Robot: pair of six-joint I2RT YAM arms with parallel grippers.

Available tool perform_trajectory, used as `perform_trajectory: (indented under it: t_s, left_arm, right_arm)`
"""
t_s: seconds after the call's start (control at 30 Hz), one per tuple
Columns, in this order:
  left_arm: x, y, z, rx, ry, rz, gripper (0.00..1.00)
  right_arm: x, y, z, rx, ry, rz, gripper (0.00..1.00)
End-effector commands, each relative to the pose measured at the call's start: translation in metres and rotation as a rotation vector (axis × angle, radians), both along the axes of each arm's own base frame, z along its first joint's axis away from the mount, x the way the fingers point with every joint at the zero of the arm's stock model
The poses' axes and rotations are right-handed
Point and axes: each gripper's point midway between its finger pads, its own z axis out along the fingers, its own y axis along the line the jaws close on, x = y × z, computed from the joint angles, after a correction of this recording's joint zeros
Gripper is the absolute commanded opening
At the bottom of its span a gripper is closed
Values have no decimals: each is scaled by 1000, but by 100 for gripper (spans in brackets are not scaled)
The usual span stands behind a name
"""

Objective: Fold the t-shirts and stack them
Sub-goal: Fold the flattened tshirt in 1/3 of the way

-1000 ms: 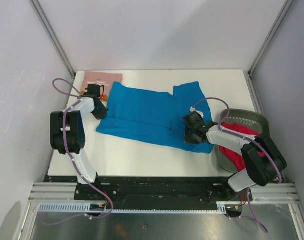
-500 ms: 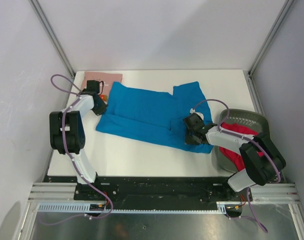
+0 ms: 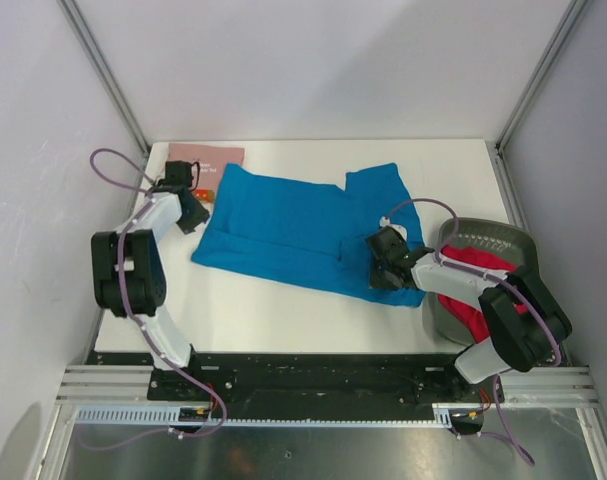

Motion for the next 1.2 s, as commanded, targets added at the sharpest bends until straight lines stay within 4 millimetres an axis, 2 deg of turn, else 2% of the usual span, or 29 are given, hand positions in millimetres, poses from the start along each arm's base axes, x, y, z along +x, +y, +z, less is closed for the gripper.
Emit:
perform_trajectory:
  t_s: [0.0, 0.1, 0.23, 0.43, 0.57, 0.93, 1.03, 1.17]
  left_arm:
    - [-31, 22, 40, 31, -83, 97, 39]
    - [-58, 21, 29, -11, -60, 133, 35]
    - [-77, 11, 15, -77, -32, 152, 33]
    - [-68, -7, 4, -186, -15, 143, 26]
    - [-66, -10, -5, -202, 3, 149, 25]
    - [-76, 16, -43, -94, 100, 209, 23]
    - [-78, 22, -40, -78, 96, 212, 24]
    - [-75, 27, -18, -54, 36, 197, 28]
  right_arm:
    - [7, -1, 13, 25, -57, -32, 30]
    - [7, -2, 18, 31, -68, -39, 30]
    - [7, -4, 20, 31, -70, -43, 30]
    - [7, -4, 18, 31, -64, -43, 30]
    - [8, -4, 16, 30, -59, -44, 30]
    - [5, -9, 12, 10, -46, -45, 30]
    - [4, -10, 11, 9, -43, -46, 30]
    - [3, -11, 10, 11, -41, -48, 30]
